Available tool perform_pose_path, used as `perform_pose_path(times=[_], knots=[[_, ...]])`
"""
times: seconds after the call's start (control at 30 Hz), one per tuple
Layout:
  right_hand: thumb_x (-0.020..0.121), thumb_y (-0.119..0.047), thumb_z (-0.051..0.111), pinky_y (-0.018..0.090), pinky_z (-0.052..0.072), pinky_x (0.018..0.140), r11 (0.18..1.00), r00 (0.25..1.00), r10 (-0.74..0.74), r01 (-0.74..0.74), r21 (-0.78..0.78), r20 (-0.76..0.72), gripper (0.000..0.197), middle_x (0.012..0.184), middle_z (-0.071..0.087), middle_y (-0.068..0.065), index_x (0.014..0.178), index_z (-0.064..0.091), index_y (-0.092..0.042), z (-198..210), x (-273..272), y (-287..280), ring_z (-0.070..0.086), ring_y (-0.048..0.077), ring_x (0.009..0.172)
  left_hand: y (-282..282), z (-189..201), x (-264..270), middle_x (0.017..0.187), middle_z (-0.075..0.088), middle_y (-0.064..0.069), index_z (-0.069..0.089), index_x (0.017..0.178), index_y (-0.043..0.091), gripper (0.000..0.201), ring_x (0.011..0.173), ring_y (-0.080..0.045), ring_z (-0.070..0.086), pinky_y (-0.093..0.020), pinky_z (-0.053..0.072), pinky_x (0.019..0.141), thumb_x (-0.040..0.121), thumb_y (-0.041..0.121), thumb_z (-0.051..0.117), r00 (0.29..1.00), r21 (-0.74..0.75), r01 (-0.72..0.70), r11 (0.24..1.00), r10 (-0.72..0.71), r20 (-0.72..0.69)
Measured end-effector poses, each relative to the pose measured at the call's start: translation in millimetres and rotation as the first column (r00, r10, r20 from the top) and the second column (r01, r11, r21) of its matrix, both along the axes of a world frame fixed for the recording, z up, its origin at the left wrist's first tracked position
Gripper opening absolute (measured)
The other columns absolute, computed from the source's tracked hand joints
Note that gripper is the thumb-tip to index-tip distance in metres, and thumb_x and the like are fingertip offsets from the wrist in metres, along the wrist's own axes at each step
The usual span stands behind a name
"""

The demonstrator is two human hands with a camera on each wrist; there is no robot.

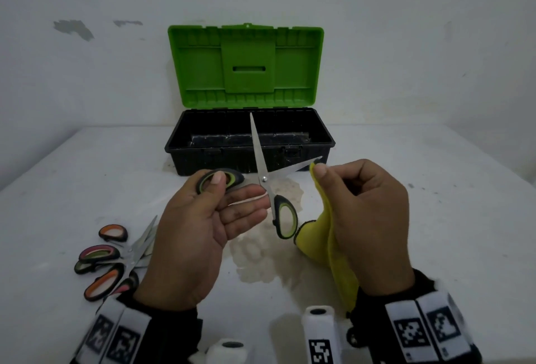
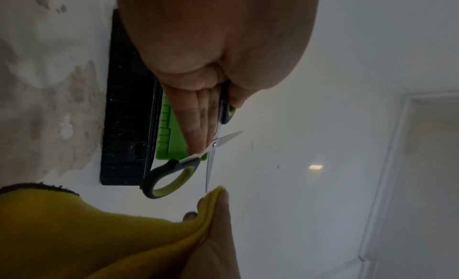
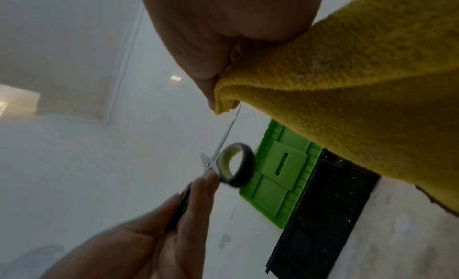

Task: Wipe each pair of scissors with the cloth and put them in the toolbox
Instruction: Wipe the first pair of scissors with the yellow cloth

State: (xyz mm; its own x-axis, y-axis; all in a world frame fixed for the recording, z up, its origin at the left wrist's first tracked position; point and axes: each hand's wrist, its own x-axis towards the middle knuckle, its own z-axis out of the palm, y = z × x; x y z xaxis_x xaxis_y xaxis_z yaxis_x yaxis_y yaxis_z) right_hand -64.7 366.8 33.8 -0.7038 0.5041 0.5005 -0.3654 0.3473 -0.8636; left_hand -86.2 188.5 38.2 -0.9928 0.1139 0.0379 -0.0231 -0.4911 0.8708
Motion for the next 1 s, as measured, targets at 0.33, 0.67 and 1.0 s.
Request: perform_pose_path(times=[0.33, 0.67, 1.0], knots=[[0.083, -0.022, 0.078, 0.008, 0.045, 0.057, 0.986, 1.000, -0.004, 0.005, 0.170, -0.006, 0.013, 0.067, 0.068, -0.012, 0.074, 0.070, -0.017, -10, -7, -14, 0.064, 0.006, 0.066, 1, 5, 5, 0.090, 0.074, -0.027, 0.055, 0.108, -0.001, 0.028, 0.081, -0.038, 0.075, -0.034, 0.061, 0.061, 0.105, 0.019, 0.037, 0.999, -0.012, 0.037, 0.999, -0.036, 0.040], [0.084, -0.023, 0.078, 0.013, 0.051, 0.059, 0.986, 1.000, 0.013, -0.014, 0.165, 0.012, 0.011, 0.070, 0.069, -0.012, 0.076, 0.072, -0.018, -7, -7, -18, 0.066, 0.006, 0.068, 3, 8, 9, 0.089, 0.075, -0.024, 0.054, 0.110, -0.001, 0.028, 0.082, -0.037, 0.075, -0.035, 0.061, 0.063, 0.105, 0.019, 0.036, 0.999, -0.037, 0.040, 0.999, -0.038, 0.030], [0.084, -0.022, 0.077, 0.010, 0.047, 0.058, 0.986, 1.000, 0.000, -0.001, 0.166, 0.007, 0.013, 0.070, 0.069, -0.011, 0.075, 0.071, -0.015, -4, -7, -17, 0.065, 0.006, 0.067, 2, 10, 9, 0.090, 0.074, -0.026, 0.054, 0.111, -0.002, 0.027, 0.083, -0.038, 0.075, -0.036, 0.062, 0.064, 0.105, 0.019, 0.037, 0.998, -0.024, 0.038, 0.999, -0.037, 0.042]])
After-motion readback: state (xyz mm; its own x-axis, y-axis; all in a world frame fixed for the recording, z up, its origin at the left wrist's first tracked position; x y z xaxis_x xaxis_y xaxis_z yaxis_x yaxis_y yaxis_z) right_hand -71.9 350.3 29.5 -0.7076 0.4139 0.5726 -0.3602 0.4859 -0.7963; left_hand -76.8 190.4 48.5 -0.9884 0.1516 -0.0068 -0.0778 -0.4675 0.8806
